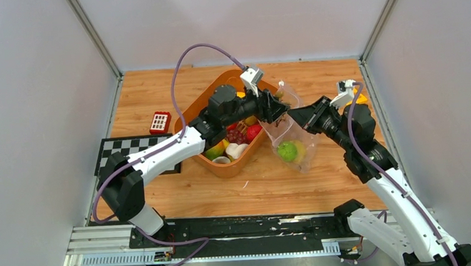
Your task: Place the food in the zip-top bag and seal the zipper
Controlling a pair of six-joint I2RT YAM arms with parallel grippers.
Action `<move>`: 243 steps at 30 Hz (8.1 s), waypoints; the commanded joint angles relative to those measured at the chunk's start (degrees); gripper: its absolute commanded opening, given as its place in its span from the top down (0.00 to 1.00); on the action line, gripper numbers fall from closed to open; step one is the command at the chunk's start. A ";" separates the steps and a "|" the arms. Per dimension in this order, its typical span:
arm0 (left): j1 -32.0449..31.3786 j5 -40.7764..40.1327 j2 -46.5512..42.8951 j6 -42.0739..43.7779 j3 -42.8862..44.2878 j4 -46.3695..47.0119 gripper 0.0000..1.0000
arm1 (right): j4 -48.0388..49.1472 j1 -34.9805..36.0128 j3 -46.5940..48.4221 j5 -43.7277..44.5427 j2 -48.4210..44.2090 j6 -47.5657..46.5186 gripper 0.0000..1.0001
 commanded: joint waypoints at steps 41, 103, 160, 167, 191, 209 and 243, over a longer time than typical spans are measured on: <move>-0.09 2.08 0.44 3.41 8.92 -25.57 0.22 | 8.73 -7.94 -0.81 -9.31 -0.58 -2.52 1.00; -4.37 -2.85 -2.63 8.97 15.81 -42.51 0.69 | 5.00 -7.94 1.85 -11.12 3.12 -7.40 1.00; -7.12 12.49 -0.16 18.11 23.10 -33.72 1.00 | -15.35 -8.11 11.08 5.43 5.79 -27.27 1.00; -4.43 -20.74 -4.64 12.39 14.48 -34.04 1.00 | -11.59 -8.18 7.68 3.99 2.66 -30.07 1.00; -8.11 -23.68 -4.50 18.75 15.18 -39.97 1.00 | -10.98 -8.29 7.12 11.91 0.61 -26.91 1.00; -12.30 -7.76 3.03 24.52 22.82 -44.57 1.00 | 4.27 -8.34 6.63 -19.94 1.65 -17.23 1.00; -6.02 -12.38 -7.03 14.30 11.34 -33.64 1.00 | 0.48 -8.73 5.92 -17.55 1.65 -23.45 1.00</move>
